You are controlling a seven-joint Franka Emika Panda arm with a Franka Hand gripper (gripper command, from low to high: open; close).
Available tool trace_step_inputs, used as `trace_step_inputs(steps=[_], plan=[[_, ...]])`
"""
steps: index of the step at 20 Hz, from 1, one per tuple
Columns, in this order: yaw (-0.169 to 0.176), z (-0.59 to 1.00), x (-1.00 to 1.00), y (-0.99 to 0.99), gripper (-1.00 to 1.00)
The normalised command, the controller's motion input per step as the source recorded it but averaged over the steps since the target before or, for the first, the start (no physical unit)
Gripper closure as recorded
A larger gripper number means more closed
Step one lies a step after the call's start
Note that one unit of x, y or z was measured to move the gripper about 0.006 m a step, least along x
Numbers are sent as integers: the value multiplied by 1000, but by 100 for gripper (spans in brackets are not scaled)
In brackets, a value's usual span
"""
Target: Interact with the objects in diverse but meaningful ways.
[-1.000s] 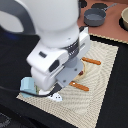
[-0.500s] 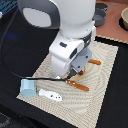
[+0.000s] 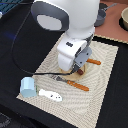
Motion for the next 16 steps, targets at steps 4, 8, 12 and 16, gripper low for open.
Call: trace_step_inputs(steps=[4, 8, 12, 16], plan=[[0, 0, -75, 0, -100], [-18, -41, -124, -11, -100], [-46, -249, -207, -24, -100], [-45, -400, -223, -56, -100]])
